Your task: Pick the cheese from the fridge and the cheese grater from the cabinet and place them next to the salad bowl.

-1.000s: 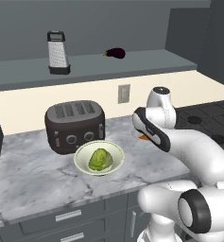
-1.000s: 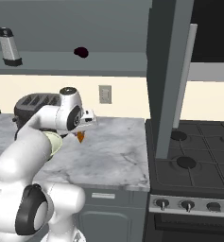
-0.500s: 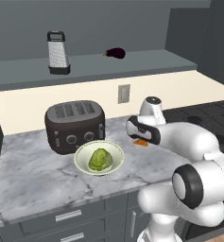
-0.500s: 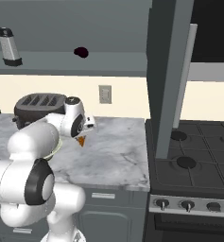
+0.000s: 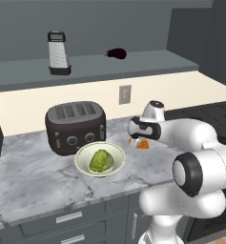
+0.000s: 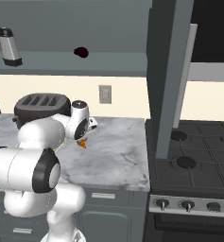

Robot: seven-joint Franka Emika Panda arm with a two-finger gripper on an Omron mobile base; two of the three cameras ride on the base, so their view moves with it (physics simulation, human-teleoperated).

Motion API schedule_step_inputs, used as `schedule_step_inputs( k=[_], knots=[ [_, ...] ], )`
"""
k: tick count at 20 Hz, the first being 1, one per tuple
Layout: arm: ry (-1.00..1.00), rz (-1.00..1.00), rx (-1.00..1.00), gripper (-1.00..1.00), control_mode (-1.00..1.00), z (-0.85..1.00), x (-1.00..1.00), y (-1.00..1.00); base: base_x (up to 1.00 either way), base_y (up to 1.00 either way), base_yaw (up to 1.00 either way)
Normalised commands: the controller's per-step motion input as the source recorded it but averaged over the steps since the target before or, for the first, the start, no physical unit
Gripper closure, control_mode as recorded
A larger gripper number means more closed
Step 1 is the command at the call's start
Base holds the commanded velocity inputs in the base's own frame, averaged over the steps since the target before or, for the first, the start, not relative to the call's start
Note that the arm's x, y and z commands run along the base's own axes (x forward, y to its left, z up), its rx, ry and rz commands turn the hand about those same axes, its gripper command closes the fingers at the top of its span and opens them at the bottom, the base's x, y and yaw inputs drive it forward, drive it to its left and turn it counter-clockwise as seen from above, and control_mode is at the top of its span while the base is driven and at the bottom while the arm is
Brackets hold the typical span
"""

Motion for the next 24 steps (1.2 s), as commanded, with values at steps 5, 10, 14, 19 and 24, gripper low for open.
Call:
schedule_step_inputs(
  k=[5,10,14,19,24],
  knots=[
    [0.0,0.08,0.0,1.0,-1.0,-0.2,0.2,0.07,0.0,0.0,0.0],
    [0.0,0.0,0.0,1.0,-1.0,-0.05,0.37,0.14,0.0,0.0,0.0],
    [0.0,0.0,0.0,1.0,-1.0,-0.07,0.26,0.08,0.0,0.0,0.0],
    [0.0,0.0,0.0,1.0,-1.0,-0.29,0.02,0.0,0.0,0.0,0.0],
    [0.0,0.0,0.0,1.0,-1.0,-0.46,0.0,0.0,0.0,0.0,0.0]
  ],
)
